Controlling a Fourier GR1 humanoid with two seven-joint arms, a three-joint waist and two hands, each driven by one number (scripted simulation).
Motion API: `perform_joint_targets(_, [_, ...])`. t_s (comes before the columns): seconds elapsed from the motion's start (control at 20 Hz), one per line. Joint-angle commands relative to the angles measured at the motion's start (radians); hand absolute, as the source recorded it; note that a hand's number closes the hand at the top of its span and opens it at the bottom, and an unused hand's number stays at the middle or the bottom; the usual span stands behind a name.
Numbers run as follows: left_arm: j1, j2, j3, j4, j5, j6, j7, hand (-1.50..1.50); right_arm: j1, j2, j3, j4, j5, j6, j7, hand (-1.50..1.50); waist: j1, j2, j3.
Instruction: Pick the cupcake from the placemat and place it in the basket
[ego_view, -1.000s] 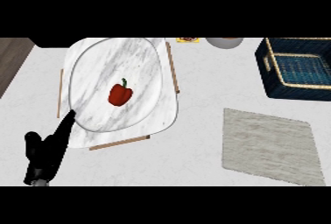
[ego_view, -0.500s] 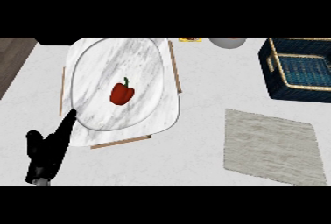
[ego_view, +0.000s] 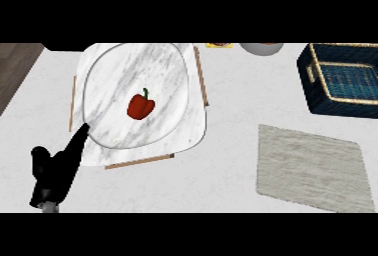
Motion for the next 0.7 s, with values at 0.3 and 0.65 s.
perform_joint_targets(0.3, [0.081, -0.036, -0.023, 0.109, -0.002, -0.019, 0.02, 0.0, 0.013, -0.056, -0.069, 0.257, -0.04, -0.033, -0.215, 1.5, 0.002, 0.015, -0.016])
perform_joint_targets(0.65, [0.066, -0.042, -0.019, 0.069, -0.003, -0.007, 0.062, 0.0, 0.131, -0.141, 0.021, 0.351, 0.118, -0.089, -0.338, 1.5, -0.007, 0.014, -0.014])
